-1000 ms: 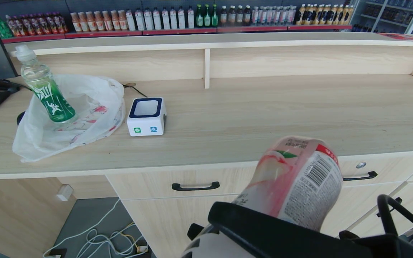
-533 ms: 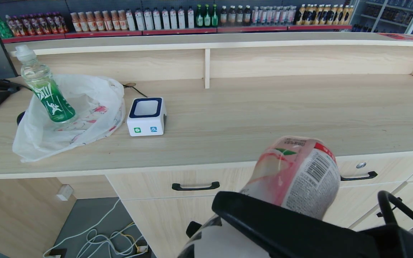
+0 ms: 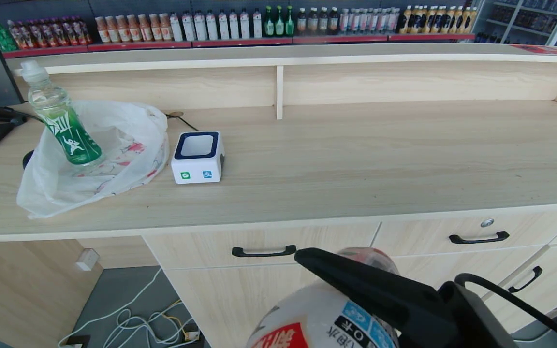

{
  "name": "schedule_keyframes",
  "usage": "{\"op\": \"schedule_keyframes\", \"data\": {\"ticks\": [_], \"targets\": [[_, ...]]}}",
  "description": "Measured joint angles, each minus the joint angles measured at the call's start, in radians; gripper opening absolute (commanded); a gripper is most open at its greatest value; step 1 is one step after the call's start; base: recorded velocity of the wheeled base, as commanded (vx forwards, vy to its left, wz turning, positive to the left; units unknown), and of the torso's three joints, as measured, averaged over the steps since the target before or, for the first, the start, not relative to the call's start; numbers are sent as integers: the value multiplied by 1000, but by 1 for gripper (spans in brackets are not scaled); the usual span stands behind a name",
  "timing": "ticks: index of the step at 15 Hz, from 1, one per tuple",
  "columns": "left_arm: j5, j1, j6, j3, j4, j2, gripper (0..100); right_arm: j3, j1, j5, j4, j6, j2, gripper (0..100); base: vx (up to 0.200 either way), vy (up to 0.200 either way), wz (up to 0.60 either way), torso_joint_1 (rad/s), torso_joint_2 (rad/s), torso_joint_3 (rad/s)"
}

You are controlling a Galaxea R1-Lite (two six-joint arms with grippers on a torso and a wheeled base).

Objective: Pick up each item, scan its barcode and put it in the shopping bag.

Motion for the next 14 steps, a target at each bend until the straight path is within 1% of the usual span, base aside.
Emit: {"op": "schedule_keyframes", "data": {"ticks": [1, 3, 7, 8, 10, 12, 13, 14], "targets": [[0, 0, 0, 0, 0, 0, 100, 8, 0, -19, 0, 64, 5, 0, 0, 0, 0, 0, 0, 0], [-1, 0, 0, 0, 0, 0, 100, 28, 0, -57, 0, 264, 18, 0, 0, 0, 0, 0, 0, 0], [0, 0, 0, 0, -1, 0, 100, 39, -8, -62, -1, 581, 57, 0, 0, 0, 0, 0, 0, 0], [0, 0, 0, 0, -1, 0, 100, 39, -22, -62, 0, 633, 68, 0, 0, 0, 0, 0, 0, 0], [0, 0, 0, 0, 0, 0, 100, 38, -86, -51, 0, 691, 84, 0, 0, 0, 0, 0, 0, 0], [0, 1, 0, 0, -1, 0, 100, 14, -114, -51, 0, 820, 105, 0, 0, 0, 0, 0, 0, 0], [0, 0, 0, 0, -1, 0, 100, -7, -134, -51, -1, 863, 114, 0, 0, 0, 0, 0, 0, 0], [-1, 0, 0, 0, 0, 0, 100, -29, -168, -51, 0, 914, 123, 0, 0, 0, 0, 0, 0, 0]]}}
